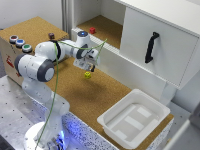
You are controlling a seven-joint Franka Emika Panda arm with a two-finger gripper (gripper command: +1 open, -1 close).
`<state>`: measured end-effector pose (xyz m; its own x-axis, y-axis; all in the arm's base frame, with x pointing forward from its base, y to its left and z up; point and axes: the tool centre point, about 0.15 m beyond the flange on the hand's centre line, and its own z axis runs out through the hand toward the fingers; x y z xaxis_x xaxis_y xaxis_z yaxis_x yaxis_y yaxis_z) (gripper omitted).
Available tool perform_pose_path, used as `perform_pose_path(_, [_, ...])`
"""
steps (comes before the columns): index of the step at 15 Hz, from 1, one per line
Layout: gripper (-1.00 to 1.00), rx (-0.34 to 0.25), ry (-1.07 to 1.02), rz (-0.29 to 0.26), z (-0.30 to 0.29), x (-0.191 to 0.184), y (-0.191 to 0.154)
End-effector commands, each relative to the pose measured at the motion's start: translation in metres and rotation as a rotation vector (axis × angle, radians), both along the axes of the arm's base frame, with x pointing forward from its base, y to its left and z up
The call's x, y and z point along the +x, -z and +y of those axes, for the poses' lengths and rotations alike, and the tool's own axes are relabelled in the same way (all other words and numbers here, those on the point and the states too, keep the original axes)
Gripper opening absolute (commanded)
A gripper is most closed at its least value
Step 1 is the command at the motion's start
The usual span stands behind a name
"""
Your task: Slide left yellow red block
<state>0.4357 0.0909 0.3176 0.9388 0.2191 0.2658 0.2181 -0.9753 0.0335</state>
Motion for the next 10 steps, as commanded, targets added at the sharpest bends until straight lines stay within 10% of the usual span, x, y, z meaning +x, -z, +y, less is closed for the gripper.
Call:
perform_pose_path(1, [1.0, 0.0, 0.0, 0.0, 0.0, 0.0, 0.0])
perform_pose_path(10, [1.0, -0.057, 0.092, 0.14, 0.011, 0.014, 0.077])
